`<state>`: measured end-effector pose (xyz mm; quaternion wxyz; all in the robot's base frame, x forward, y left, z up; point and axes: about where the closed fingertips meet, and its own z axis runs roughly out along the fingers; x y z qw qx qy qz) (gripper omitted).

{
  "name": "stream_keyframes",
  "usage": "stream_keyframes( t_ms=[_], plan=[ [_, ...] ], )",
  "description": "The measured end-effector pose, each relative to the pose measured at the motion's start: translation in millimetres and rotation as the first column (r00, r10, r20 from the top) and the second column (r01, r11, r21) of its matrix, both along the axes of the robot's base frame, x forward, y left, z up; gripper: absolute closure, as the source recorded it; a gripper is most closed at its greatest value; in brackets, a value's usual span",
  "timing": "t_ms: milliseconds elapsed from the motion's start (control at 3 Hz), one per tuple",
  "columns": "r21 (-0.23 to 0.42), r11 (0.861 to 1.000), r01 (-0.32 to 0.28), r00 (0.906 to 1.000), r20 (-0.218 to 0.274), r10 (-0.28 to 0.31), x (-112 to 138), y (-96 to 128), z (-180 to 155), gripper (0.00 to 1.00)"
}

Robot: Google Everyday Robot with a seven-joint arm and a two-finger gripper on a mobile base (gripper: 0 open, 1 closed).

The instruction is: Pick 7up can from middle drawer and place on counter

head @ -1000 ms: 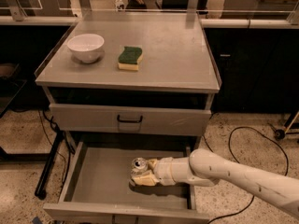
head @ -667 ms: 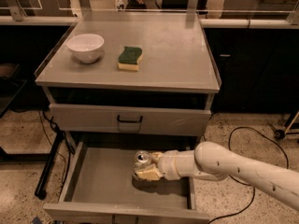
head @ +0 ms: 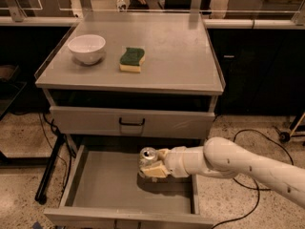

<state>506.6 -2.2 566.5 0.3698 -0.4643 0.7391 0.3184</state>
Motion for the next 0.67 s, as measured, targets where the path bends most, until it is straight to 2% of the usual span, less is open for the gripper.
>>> stream_keyframes(
  t_ms=[333,667],
  plan=[
    [-0.043,0.998,0.053,0.9983,0.029,-0.051,12.6,-28.7,47.3,1.00],
    [-0.086,0.989,0.124,0.9899,0.079,-0.117,26.4,-59.0,96.4,1.00]
  ],
)
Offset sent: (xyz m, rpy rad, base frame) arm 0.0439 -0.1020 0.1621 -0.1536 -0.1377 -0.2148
